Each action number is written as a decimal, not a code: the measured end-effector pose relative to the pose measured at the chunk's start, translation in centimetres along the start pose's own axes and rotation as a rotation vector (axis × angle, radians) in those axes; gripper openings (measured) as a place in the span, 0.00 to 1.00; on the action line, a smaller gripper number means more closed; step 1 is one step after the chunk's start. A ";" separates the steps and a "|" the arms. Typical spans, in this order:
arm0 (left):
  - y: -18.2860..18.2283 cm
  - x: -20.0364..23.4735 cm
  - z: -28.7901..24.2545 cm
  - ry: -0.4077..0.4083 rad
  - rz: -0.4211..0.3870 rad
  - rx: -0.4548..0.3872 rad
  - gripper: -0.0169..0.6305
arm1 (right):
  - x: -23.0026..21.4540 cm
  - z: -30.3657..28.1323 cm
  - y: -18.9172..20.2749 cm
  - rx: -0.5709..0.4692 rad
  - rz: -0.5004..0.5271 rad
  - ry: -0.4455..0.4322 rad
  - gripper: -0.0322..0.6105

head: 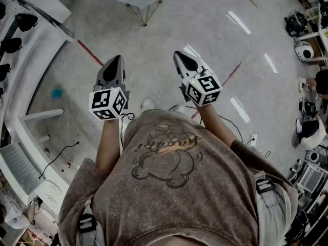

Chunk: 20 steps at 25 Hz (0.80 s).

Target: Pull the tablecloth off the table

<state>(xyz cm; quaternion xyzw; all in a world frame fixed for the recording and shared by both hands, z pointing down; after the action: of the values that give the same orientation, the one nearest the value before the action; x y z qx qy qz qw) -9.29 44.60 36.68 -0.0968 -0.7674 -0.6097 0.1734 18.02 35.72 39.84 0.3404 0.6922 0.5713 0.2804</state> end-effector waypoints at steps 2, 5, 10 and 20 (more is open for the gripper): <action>-0.2 0.7 -0.2 0.004 0.002 0.001 0.05 | 0.5 -0.6 -0.1 -0.002 0.000 0.003 0.06; -0.6 1.7 -0.7 0.010 0.002 0.003 0.05 | 1.0 -1.5 -0.1 0.003 -0.005 0.021 0.06; -1.4 4.3 -1.7 0.032 0.004 0.013 0.05 | 1.7 -3.6 0.3 -0.010 -0.033 0.057 0.06; -3.1 7.4 -4.3 0.055 0.012 0.025 0.05 | 0.3 -5.8 0.0 -0.041 -0.088 0.132 0.06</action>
<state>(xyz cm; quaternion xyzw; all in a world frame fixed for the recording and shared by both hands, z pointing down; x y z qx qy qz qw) -16.58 39.21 37.54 -0.0825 -0.7694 -0.6013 0.1992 13.39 32.46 40.97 0.2656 0.7116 0.5938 0.2657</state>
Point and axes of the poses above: the fingertips, and each gripper's own axes: z backward along the fingers, x to its left, y out of its underside, the point moved 10 cm from there along z, backward along the fingers, and after that the axes turned 14 degrees about z, right-handed, at the moved point
